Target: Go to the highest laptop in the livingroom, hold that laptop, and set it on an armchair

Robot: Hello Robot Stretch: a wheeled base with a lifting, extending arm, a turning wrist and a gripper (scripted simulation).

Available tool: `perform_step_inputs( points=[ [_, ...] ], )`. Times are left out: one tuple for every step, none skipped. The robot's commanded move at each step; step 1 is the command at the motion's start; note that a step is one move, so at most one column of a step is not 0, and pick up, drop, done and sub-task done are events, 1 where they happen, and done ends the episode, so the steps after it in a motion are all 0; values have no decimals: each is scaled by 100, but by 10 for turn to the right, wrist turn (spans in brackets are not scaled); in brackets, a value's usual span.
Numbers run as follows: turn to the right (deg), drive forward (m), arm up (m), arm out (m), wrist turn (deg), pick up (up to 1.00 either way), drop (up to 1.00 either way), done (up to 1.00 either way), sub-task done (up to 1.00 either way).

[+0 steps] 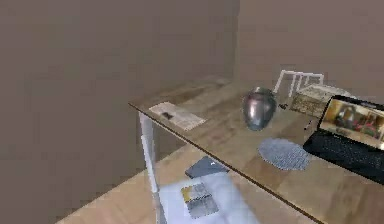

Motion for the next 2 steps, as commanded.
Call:
perform_step_inputs(
  points=[
    [300,0,0,0,0,0,0,0,0],
    [0,30,0,0,0,0,0,0,0]
  ],
)
